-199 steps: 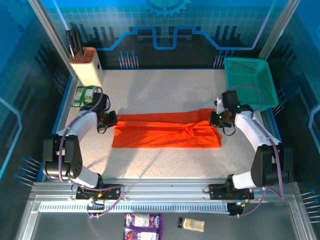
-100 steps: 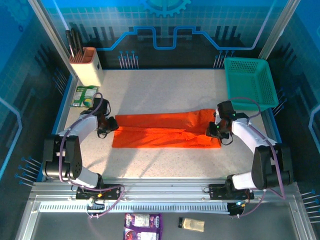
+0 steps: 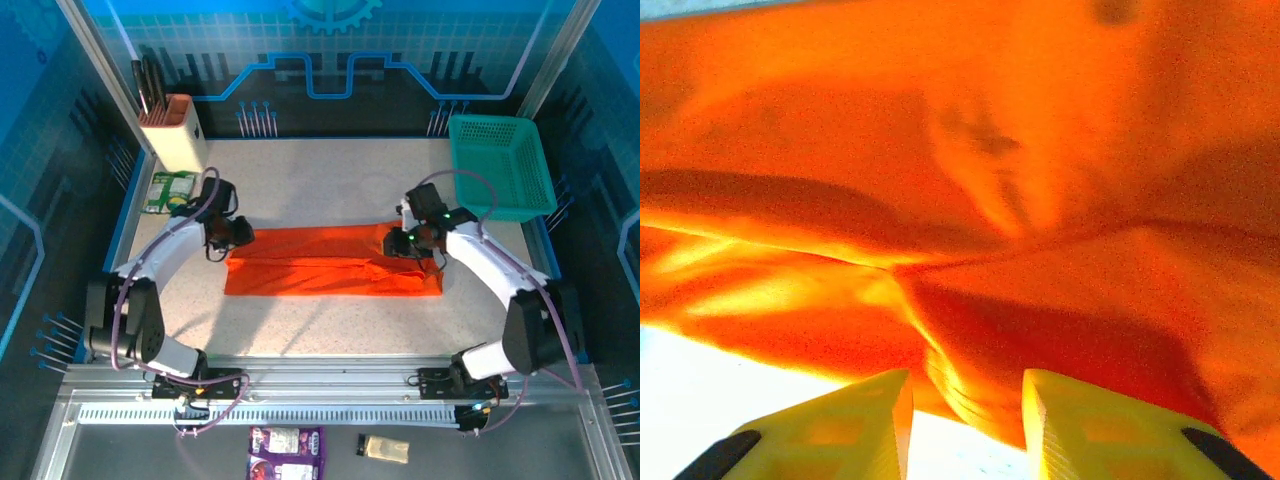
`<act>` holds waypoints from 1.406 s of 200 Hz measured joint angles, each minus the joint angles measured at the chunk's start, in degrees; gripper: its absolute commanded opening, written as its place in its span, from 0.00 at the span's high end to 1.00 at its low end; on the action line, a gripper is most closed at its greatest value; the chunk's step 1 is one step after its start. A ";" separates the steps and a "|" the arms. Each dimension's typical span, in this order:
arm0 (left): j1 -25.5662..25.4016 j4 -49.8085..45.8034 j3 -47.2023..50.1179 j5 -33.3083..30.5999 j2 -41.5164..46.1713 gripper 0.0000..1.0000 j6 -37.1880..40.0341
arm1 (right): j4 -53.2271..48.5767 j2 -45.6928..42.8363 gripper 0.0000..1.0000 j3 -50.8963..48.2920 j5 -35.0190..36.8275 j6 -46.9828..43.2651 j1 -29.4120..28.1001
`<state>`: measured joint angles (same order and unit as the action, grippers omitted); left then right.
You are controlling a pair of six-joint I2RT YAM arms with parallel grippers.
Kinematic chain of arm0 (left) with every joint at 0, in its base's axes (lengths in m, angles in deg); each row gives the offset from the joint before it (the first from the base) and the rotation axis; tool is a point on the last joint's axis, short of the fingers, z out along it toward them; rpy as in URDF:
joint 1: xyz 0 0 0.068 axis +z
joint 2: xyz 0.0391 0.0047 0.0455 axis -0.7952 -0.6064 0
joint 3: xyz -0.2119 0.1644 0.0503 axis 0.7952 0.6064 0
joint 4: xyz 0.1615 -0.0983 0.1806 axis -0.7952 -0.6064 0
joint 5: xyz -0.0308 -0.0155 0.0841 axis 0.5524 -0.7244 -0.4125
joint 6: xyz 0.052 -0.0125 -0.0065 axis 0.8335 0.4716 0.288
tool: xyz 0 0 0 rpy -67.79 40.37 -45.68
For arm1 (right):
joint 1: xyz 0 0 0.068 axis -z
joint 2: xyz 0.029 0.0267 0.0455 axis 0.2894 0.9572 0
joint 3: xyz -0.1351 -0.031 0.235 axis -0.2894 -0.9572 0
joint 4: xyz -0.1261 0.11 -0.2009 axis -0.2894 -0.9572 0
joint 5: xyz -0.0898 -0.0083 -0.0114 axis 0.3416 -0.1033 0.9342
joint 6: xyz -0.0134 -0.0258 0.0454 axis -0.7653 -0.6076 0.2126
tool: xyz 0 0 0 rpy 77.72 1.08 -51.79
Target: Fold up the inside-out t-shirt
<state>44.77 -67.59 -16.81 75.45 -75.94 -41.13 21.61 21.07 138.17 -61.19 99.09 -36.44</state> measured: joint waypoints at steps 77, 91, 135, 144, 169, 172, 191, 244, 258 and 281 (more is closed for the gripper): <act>-0.85 1.42 3.45 1.36 -10.19 0.81 -0.02 | 5.38 9.70 0.74 -8.35 -2.40 4.76 -3.72; -0.85 1.38 3.65 1.64 -10.19 0.81 -0.02 | 5.11 9.68 0.74 -8.96 -2.80 5.46 -3.98; -0.85 -0.81 0.94 2.10 -8.61 0.81 0.17 | 3.08 6.16 0.68 -5.49 -2.34 6.25 -4.28; -0.85 -1.42 -0.63 2.23 -8.48 0.82 0.28 | 3.15 5.70 0.66 -4.15 -2.16 6.27 -4.28; -0.85 -1.79 -3.72 2.51 -8.68 0.84 1.01 | 3.89 6.16 0.58 -1.27 -2.19 7.02 -4.02; -0.85 -1.79 -3.80 2.51 -8.74 0.84 1.16 | 4.09 6.38 0.56 -1.05 -2.14 6.99 -3.93; -0.85 -1.75 -3.56 2.64 -9.86 0.84 1.73 | 6.01 9.49 0.55 -0.02 -2.45 7.54 -3.21; -0.83 -0.04 3.96 4.33 -11.63 0.85 1.64 | 9.73 22.86 0.58 5.95 -5.53 8.22 1.46; -0.74 1.25 5.33 5.35 -10.54 0.85 1.46 | 11.45 26.01 0.58 9.73 -6.21 8.17 2.36; -0.76 3.74 8.72 7.13 -8.24 0.85 0.24 | 14.05 32.26 0.58 17.14 -8.48 7.63 3.74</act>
<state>44.00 -63.86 -8.09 82.57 -84.18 -40.89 35.67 53.33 155.31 -69.67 106.72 -32.70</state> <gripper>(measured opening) 0.149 0.422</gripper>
